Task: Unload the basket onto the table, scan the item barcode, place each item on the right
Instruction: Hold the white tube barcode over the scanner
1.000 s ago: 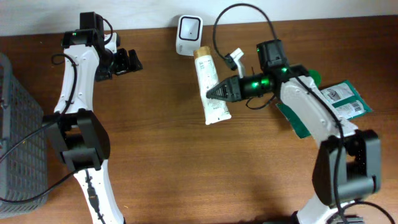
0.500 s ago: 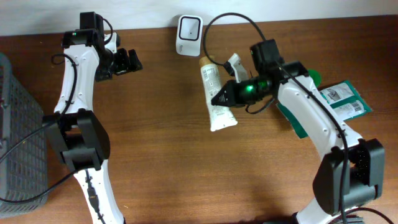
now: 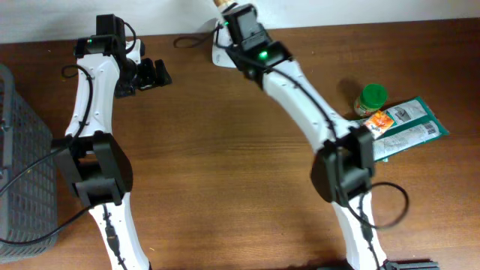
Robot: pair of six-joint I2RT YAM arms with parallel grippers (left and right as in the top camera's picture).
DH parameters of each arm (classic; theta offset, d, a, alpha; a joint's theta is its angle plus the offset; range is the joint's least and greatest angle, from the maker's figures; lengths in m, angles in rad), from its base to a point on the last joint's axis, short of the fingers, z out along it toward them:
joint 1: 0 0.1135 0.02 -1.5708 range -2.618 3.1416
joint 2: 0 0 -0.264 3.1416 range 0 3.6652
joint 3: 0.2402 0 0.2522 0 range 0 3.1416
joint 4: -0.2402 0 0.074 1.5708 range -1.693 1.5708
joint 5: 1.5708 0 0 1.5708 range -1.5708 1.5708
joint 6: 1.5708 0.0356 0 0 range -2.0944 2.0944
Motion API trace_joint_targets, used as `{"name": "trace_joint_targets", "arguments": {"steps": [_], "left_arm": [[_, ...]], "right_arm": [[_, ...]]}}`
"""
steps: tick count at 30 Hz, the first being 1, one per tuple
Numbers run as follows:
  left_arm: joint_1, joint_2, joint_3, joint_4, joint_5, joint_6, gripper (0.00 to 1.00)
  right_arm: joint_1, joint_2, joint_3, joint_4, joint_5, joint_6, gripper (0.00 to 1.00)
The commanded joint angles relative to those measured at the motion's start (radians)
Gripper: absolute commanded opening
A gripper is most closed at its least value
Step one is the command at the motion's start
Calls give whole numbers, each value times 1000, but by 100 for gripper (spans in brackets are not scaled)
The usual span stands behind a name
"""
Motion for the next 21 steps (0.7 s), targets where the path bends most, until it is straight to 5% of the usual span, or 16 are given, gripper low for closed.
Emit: {"name": "trace_joint_targets", "arguments": {"steps": [1,5,21], "left_arm": [[7,11,-3,-1,0,-9,99],[7,11,-3,-1,0,-9,99],[7,11,-3,-1,0,-9,99]], "right_arm": [[8,71,27,141,206,-201,4],[6,152,27,256,274,-304,4],[6,169,27,278,237,-303,4]]}}
